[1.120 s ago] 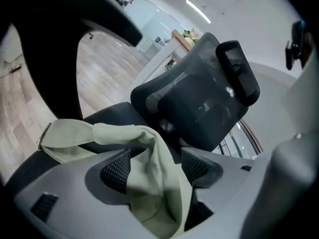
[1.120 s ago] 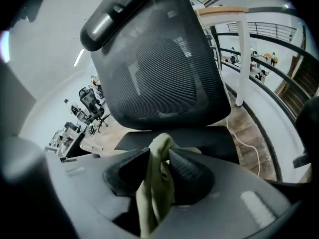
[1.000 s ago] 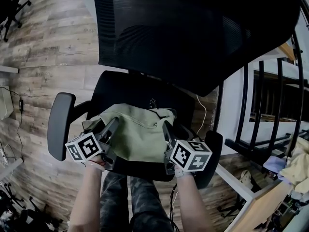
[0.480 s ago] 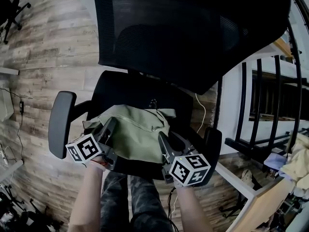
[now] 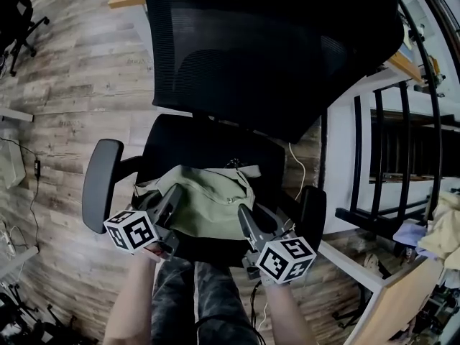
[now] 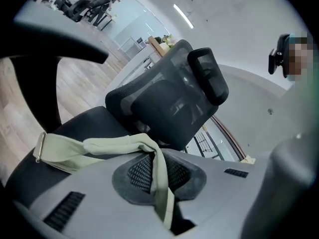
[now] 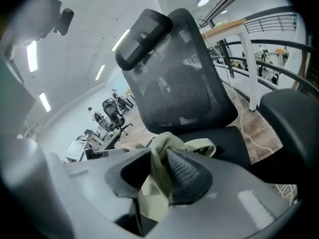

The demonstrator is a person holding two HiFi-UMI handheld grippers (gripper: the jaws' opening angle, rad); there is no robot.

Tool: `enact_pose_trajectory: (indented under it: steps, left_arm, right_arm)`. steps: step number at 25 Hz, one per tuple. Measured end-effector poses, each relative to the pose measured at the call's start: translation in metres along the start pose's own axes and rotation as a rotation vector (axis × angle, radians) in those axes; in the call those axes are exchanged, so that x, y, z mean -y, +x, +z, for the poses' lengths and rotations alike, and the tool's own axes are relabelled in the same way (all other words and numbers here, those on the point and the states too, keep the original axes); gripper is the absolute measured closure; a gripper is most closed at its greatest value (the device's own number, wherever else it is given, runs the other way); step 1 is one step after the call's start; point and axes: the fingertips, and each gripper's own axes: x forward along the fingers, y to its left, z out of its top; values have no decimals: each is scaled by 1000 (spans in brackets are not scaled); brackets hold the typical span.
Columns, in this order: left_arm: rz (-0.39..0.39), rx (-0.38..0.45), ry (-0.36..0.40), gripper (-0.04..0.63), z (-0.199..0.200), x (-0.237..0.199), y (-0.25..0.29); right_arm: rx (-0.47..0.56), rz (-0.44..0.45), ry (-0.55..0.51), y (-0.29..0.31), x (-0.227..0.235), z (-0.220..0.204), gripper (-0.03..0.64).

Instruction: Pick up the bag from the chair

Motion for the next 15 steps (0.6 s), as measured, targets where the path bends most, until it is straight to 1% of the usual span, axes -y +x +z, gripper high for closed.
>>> enact_pose_trajectory:
  steps: [2,5,7,10,15]
  left_arm:
    - [-7,-7,44,577,1,7,-3]
    - [7,-29,135,578,-1,18,-11]
    - [5,-34,172,578,-1,26,-15]
    - [-4,-33,212,578,-1,38,-21]
    - [-17,-21,241,580,0,57,-32]
  right_arm:
    - [16,12,-2,-4,-5,2,512]
    - [31,26,4,-12,-13,1,514]
    - [49,30,22,-17,-16,3,515]
    - [81,33,60,-25,-18,8,517]
    - [106,48,57,-41,-28,15,520]
